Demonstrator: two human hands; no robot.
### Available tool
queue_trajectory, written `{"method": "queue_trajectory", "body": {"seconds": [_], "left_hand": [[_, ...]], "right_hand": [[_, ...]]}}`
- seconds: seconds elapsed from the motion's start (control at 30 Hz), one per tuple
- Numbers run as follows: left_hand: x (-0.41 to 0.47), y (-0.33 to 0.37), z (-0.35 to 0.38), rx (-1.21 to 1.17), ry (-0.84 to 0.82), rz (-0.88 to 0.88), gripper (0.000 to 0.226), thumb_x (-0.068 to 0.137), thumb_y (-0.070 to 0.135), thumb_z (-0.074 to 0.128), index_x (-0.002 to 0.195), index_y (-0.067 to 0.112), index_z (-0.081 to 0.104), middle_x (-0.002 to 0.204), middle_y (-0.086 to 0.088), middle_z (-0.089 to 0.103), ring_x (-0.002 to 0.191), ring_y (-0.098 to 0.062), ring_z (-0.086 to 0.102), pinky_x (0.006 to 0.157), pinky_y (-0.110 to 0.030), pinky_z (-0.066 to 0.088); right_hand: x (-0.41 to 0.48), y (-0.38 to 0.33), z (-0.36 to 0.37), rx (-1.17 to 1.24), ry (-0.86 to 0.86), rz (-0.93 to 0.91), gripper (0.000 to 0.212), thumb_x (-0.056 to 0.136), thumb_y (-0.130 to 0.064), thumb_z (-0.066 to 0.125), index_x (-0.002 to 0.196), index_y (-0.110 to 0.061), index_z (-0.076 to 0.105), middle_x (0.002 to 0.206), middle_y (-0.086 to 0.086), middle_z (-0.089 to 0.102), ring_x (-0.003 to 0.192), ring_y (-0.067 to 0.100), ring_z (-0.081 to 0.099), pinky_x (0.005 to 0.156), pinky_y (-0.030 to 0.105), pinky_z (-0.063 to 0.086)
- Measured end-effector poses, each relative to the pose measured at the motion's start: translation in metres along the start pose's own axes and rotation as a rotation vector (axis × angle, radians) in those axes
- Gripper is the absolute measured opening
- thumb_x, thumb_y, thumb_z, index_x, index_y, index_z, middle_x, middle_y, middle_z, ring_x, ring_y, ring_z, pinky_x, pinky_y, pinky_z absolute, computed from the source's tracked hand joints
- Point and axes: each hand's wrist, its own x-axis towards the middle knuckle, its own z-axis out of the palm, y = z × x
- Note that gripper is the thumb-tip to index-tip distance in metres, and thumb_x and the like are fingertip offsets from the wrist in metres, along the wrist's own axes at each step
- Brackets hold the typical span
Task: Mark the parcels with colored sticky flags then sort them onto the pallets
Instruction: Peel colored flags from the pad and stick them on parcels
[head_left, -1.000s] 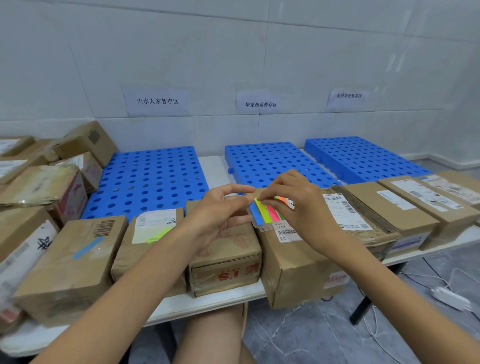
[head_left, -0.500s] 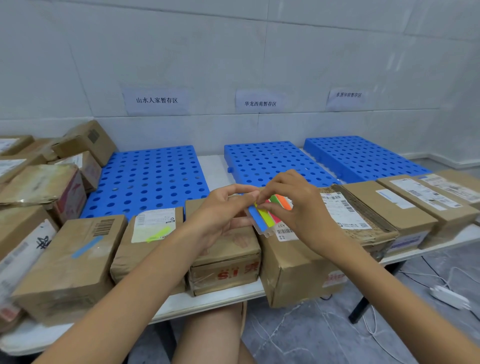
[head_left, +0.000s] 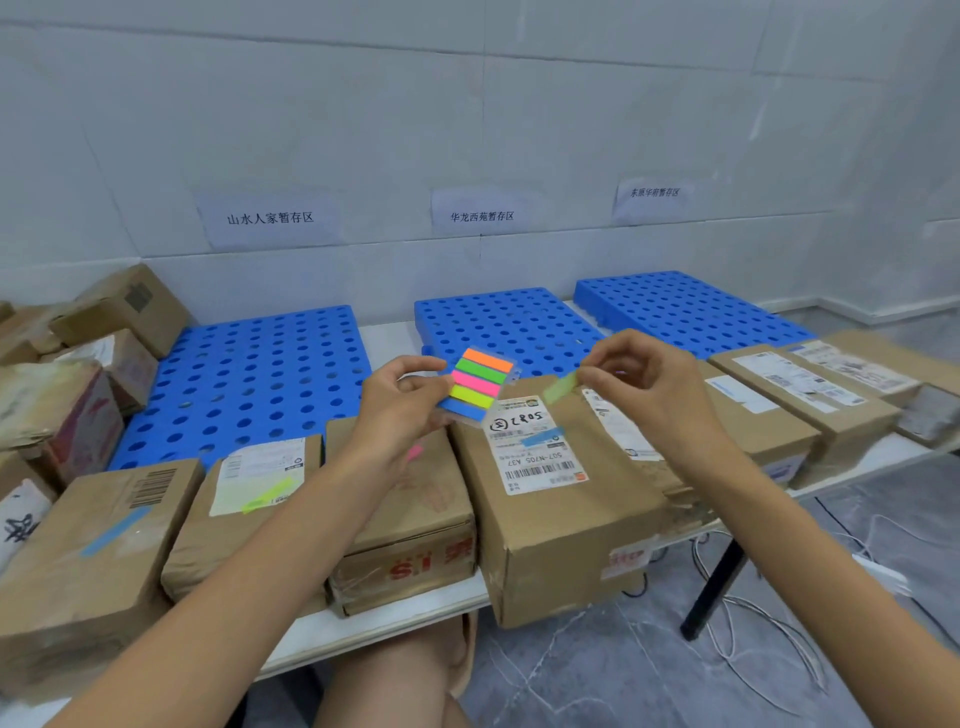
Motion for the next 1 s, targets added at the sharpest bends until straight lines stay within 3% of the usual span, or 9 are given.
{"method": "queue_trajectory", "body": {"seconds": [0.07,0.13,0.2,0.3,0.57,0.67,0.77,0.93,1.0], "left_hand": [[0.004,0.003,0.011,-0.004,-0.009,0.017,0.013,0.090,0.013,0.062,0.102,0.017,0.060,0.087,0.001,0.066,0.071,-0.009,0.066,0.043,-0.014,0.048],[0.010,0.004,0.023,-0.008,-0.038,0.041,0.012,0.089,0.008,0.062,0.099,0.015,0.060,0.088,-0.004,0.066,0.071,-0.009,0.067,0.047,-0.013,0.050],[0.012,0.004,0.035,0.002,-0.071,0.055,0.011,0.089,0.007,0.062,0.097,0.015,0.061,0.086,-0.003,0.067,0.069,-0.008,0.068,0.051,-0.016,0.053],[0.013,0.003,0.050,-0.004,-0.129,0.069,0.012,0.089,0.006,0.062,0.098,0.013,0.061,0.085,-0.003,0.068,0.067,-0.007,0.069,0.053,-0.017,0.054],[0.010,-0.002,0.058,0.008,-0.201,0.059,0.012,0.089,0.008,0.062,0.100,0.012,0.061,0.084,-0.002,0.070,0.067,-0.007,0.070,0.053,-0.017,0.054],[0.008,-0.002,0.053,0.016,-0.211,0.065,0.014,0.089,0.009,0.062,0.102,0.011,0.061,0.085,-0.003,0.071,0.068,-0.007,0.070,0.053,-0.016,0.053],[0.006,-0.001,0.048,0.011,-0.219,0.069,0.013,0.089,0.009,0.063,0.101,0.012,0.061,0.084,-0.002,0.071,0.066,-0.005,0.070,0.052,-0.015,0.052],[0.003,-0.001,0.043,0.016,-0.248,0.063,0.010,0.089,0.010,0.063,0.097,0.016,0.062,0.088,-0.004,0.071,0.073,-0.007,0.070,0.052,-0.016,0.051],[0.001,-0.002,0.041,0.029,-0.272,0.067,0.010,0.088,0.013,0.064,0.097,0.017,0.062,0.089,-0.004,0.072,0.076,-0.008,0.070,0.055,-0.019,0.053]], "right_hand": [[0.006,0.017,-0.021,-0.129,0.067,0.077,0.010,0.082,-0.006,0.068,0.086,-0.014,0.066,0.074,0.004,0.069,0.066,0.006,0.062,0.063,0.014,0.047],[0.009,0.039,-0.037,-0.305,0.092,0.141,0.013,0.082,-0.006,0.067,0.086,-0.018,0.067,0.072,0.007,0.069,0.066,0.012,0.063,0.062,0.017,0.047],[0.007,0.058,-0.046,-0.447,0.106,0.166,0.013,0.082,-0.003,0.067,0.083,-0.015,0.069,0.072,0.011,0.068,0.069,0.020,0.063,0.061,0.012,0.047],[0.002,0.078,-0.048,-0.585,0.080,0.184,0.015,0.080,0.001,0.065,0.082,-0.013,0.069,0.073,0.009,0.066,0.066,0.017,0.057,0.064,0.015,0.047],[0.006,0.092,-0.040,-0.685,0.025,0.141,0.012,0.077,-0.019,0.076,0.073,-0.017,0.065,0.067,-0.003,0.056,0.060,0.006,0.047,0.054,0.017,0.033],[0.009,0.092,-0.039,-0.729,0.039,0.134,0.007,0.079,-0.012,0.072,0.078,-0.016,0.066,0.070,-0.003,0.049,0.064,0.010,0.044,0.058,0.024,0.035],[0.009,0.095,-0.041,-0.749,0.046,0.128,0.015,0.081,-0.003,0.067,0.077,-0.017,0.065,0.074,0.003,0.055,0.065,0.015,0.049,0.062,0.030,0.044],[0.009,0.093,-0.048,-0.836,0.062,0.137,0.019,0.083,0.000,0.061,0.084,-0.018,0.066,0.086,0.001,0.054,0.077,0.018,0.054,0.064,0.025,0.038],[0.009,0.083,-0.047,-0.766,0.111,0.090,0.021,0.086,-0.002,0.060,0.083,-0.022,0.065,0.088,-0.002,0.058,0.077,0.012,0.055,0.066,0.021,0.041]]}}
